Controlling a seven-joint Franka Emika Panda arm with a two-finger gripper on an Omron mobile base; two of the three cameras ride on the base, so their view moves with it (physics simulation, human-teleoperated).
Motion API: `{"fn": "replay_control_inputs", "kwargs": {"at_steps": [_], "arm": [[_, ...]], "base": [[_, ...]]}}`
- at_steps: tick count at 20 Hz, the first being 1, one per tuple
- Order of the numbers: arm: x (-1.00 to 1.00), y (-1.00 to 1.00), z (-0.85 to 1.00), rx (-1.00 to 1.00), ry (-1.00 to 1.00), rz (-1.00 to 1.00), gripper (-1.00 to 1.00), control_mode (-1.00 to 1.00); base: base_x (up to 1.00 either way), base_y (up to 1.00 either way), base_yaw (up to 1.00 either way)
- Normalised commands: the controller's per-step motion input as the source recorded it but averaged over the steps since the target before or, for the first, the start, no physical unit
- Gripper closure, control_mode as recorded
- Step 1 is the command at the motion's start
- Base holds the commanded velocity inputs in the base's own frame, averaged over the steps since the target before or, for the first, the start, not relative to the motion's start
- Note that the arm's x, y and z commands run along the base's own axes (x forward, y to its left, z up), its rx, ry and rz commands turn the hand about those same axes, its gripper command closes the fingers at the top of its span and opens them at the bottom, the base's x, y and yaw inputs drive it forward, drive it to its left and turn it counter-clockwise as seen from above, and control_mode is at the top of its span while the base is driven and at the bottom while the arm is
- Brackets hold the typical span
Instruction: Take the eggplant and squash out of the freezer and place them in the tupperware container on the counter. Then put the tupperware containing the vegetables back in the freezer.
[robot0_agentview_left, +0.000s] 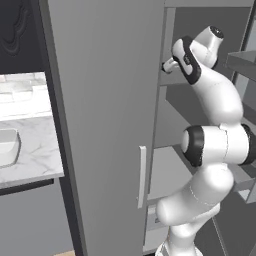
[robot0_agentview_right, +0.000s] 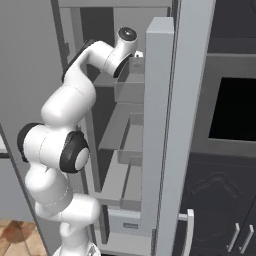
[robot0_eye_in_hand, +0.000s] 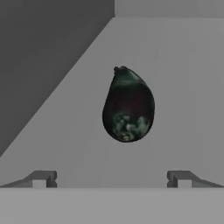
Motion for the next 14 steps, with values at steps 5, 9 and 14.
{"fn": "replay_control_inputs", "kwargs": {"at_steps": [5,9,14], "arm": [[0.22,0.0,0.0,0.0,0.0,0.0,-1.0,-1.0],[0.33,0.01,-0.01,0.0,0.0,0.0,-1.0,-1.0],[0.33,0.0,-0.01,0.0,0.01,0.0,-1.0,-1.0]], "base": [[0.0,0.0,0.0],[0.0,0.0,0.0],[0.0,0.0,0.0]]}}
